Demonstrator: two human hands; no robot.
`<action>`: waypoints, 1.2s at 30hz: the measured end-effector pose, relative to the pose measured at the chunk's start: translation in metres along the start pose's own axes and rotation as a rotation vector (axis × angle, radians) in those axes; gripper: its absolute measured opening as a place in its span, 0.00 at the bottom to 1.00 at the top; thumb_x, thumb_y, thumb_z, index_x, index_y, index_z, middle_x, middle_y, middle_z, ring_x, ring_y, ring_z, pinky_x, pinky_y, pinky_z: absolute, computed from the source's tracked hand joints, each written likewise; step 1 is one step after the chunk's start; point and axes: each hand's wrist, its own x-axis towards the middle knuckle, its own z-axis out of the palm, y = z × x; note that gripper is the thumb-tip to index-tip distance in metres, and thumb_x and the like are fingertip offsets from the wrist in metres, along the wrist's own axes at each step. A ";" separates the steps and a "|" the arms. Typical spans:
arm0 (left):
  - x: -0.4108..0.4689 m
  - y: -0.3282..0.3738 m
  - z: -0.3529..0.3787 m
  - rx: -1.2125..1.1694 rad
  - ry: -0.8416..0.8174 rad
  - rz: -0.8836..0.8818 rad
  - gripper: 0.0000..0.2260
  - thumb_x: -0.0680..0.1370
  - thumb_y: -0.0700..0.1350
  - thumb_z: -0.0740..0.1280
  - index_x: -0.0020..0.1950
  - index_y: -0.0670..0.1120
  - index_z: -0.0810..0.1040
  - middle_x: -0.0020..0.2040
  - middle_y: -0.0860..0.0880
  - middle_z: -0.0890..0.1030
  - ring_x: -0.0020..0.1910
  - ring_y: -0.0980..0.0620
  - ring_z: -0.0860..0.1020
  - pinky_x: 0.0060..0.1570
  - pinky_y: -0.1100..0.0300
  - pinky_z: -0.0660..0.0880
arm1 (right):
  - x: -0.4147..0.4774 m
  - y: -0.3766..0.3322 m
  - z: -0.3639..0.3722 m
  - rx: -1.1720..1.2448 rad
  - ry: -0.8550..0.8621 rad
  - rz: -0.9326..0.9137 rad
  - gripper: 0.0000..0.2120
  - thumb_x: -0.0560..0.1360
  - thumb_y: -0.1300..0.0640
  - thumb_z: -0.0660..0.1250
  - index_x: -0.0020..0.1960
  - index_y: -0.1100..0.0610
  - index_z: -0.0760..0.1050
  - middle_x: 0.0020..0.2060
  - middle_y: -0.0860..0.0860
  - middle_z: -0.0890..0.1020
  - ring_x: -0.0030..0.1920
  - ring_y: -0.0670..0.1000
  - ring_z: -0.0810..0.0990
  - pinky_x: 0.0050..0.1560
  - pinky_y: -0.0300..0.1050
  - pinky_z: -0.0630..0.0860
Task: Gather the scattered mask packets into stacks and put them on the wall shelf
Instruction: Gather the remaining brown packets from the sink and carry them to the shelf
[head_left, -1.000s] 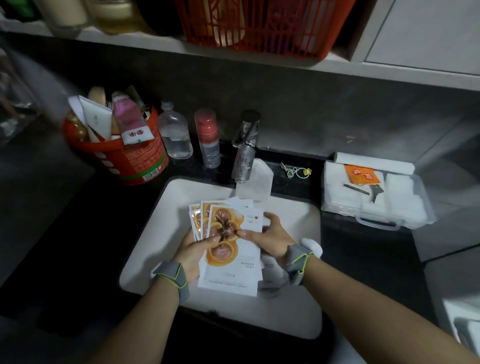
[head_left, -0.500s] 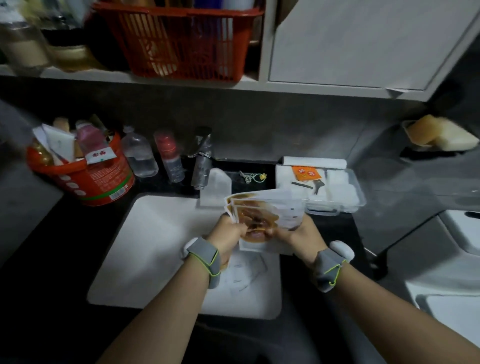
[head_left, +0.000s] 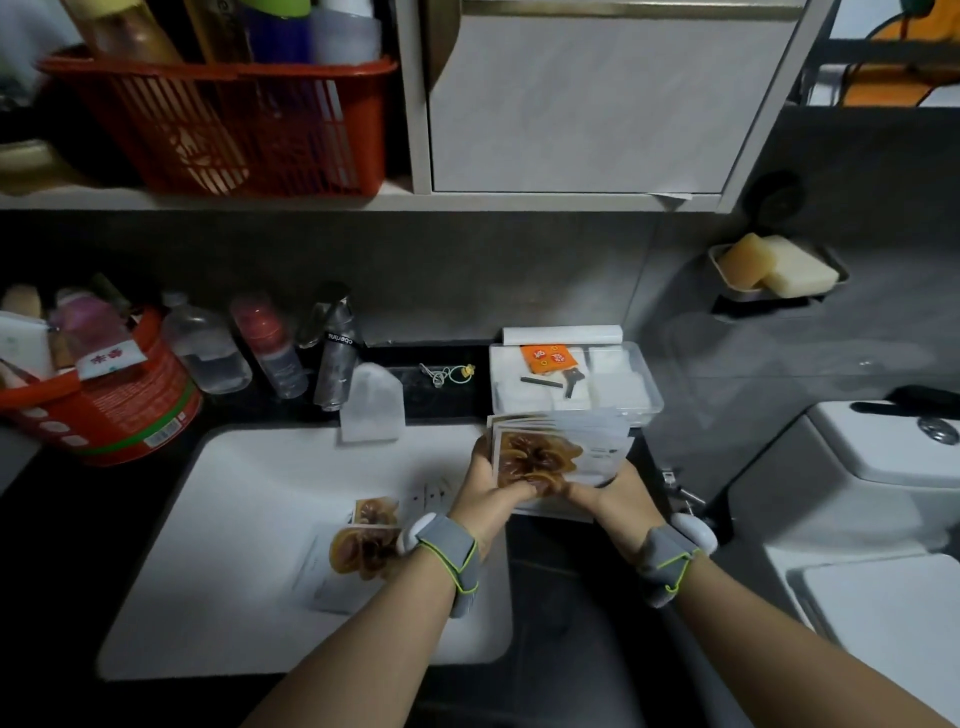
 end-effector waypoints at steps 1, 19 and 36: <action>0.002 0.000 0.000 0.011 -0.025 -0.004 0.31 0.65 0.33 0.74 0.64 0.44 0.66 0.52 0.48 0.80 0.55 0.50 0.78 0.60 0.58 0.74 | 0.002 -0.001 0.000 0.004 -0.001 -0.003 0.21 0.66 0.66 0.76 0.58 0.63 0.77 0.49 0.51 0.86 0.51 0.49 0.84 0.52 0.42 0.78; 0.005 0.016 0.004 -0.112 -0.064 -0.018 0.13 0.75 0.31 0.65 0.55 0.45 0.74 0.50 0.45 0.81 0.49 0.51 0.80 0.49 0.66 0.77 | 0.001 -0.040 -0.007 -0.068 0.057 -0.011 0.17 0.66 0.61 0.77 0.52 0.58 0.77 0.46 0.52 0.84 0.45 0.47 0.82 0.49 0.42 0.79; -0.033 0.071 0.068 -0.518 -0.191 -0.014 0.17 0.77 0.36 0.63 0.65 0.36 0.72 0.59 0.39 0.80 0.60 0.42 0.78 0.62 0.50 0.74 | -0.069 -0.102 -0.013 0.640 0.174 -0.163 0.23 0.67 0.59 0.71 0.62 0.61 0.74 0.59 0.59 0.81 0.59 0.60 0.79 0.60 0.54 0.77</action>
